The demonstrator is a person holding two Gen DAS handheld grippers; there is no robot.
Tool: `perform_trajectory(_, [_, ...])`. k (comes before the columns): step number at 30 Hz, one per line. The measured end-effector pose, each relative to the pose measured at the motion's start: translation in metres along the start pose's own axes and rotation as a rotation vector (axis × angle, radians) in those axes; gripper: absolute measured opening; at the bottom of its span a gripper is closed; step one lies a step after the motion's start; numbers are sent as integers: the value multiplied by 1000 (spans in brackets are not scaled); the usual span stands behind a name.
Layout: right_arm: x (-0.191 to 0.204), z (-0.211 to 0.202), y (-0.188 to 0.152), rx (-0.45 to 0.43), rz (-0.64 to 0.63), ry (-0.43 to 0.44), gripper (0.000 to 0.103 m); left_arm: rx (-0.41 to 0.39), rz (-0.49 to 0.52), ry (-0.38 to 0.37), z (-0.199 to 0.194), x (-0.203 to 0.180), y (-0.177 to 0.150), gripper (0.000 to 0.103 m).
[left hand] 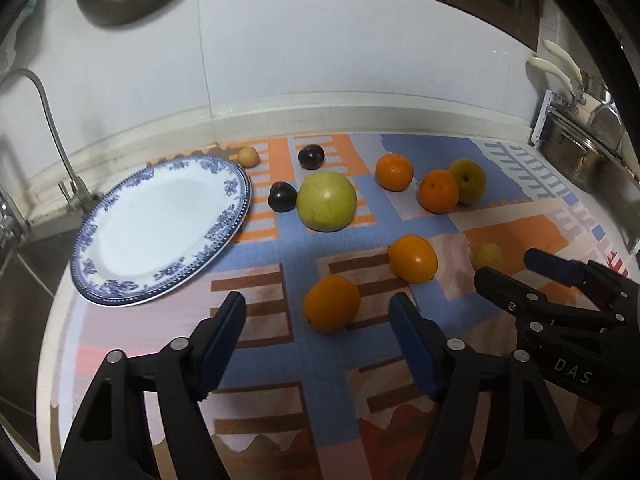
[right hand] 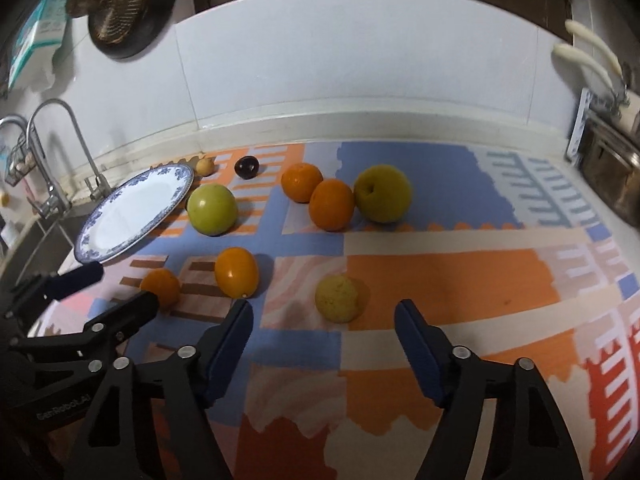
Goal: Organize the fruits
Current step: 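Grasp the orange with the left gripper while the right gripper grasps a small brown fruit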
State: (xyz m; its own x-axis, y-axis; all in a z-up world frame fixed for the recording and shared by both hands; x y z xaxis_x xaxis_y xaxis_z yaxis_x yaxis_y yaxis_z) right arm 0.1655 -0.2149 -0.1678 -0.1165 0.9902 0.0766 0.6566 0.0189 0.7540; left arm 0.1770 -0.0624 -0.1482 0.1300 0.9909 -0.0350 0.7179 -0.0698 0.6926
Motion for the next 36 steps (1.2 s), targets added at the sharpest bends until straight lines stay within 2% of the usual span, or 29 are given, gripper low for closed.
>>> perform_trajectory(5, [-4,11,0,29,19,-5,62,25,-7,-11,12,0,1,63])
perform_trajectory(7, [-6,17,0,51,37,7,52,36,-8,-18,15,-1,1,61])
perform_trajectory(13, [-9,21,1,65,62,12,46,54,-4,-34,23,-1,1,49])
perform_trajectory(14, [-9,21,1,64,64,12,44,62,-8,-41,24,0,1,45])
perform_trajectory(21, [-8,22,3,62,63,4,29,76,-13,-52,27,1,-1,34])
perform_trajectory(28, [-2,16,5,26,34,-2,29,61,-15,-67,24,5,2,34])
perform_trajectory(36, [20,-3,12,-7,-2,41,29,18,-17,-71,3,16,8,34])
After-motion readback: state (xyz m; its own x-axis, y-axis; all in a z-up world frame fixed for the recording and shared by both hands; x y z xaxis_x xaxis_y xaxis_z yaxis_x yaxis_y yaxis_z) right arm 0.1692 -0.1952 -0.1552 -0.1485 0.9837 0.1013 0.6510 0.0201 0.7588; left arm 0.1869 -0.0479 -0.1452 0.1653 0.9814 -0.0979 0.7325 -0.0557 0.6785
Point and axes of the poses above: each gripper's, at about its wrist camera, not at the fingertips, and z roughly the way its jaws point, x to its left, y to its top, the point moved 4 cm from there along z, roughly the way its jaws point, and after that the axes turned 1 degree about y, right-handed, at the moved point
